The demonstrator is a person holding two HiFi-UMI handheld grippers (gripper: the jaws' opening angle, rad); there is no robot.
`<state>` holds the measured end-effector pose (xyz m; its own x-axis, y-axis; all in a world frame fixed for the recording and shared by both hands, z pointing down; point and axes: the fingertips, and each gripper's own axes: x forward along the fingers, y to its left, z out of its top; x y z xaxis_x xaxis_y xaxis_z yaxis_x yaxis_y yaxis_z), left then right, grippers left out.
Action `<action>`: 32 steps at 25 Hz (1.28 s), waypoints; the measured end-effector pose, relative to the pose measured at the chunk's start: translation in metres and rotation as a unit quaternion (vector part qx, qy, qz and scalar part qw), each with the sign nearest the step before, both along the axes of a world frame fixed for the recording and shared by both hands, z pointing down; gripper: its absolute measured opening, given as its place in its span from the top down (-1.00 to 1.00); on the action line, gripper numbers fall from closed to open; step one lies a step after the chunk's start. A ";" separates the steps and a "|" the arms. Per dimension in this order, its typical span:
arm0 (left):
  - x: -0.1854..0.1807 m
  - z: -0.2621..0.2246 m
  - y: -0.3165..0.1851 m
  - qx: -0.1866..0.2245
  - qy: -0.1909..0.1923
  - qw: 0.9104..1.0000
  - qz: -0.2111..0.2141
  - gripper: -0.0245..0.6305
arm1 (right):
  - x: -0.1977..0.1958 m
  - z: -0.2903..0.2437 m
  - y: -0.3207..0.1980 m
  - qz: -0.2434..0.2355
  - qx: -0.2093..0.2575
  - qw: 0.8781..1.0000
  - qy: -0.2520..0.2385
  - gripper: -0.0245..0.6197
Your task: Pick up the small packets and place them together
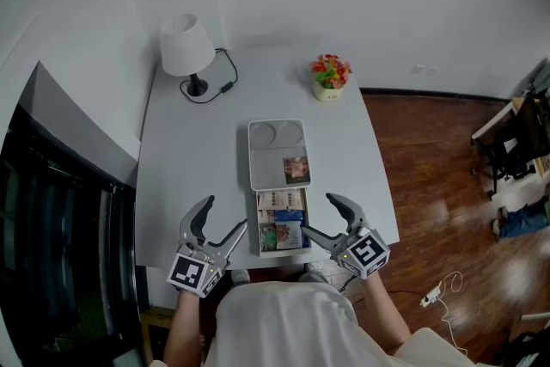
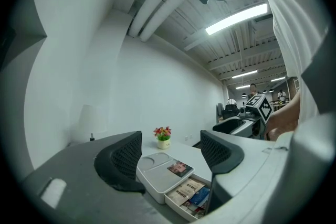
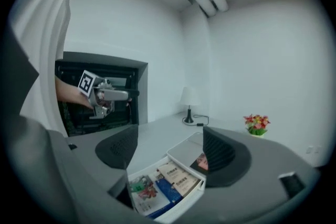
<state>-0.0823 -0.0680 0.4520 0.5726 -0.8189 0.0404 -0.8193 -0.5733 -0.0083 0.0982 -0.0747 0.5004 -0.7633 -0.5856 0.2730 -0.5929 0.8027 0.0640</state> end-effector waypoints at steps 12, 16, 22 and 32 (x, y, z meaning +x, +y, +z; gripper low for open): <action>-0.008 0.015 0.002 -0.016 -0.011 1.000 -0.011 -0.12 | -0.054 0.119 -0.015 -0.086 -0.067 0.975 0.193 -0.01; -0.014 0.019 0.004 -0.021 -0.012 0.999 -0.021 -0.12 | -0.073 0.161 -0.015 -0.116 -0.068 0.955 0.264 -0.01; -0.022 0.024 0.006 -0.030 -0.010 0.999 -0.031 -0.12 | -0.095 0.206 -0.026 -0.145 -0.069 0.923 0.349 0.18; -0.030 0.031 0.004 -0.037 -0.008 0.999 -0.039 -0.12 | -0.097 0.249 -0.042 -0.156 -0.075 0.887 0.428 0.44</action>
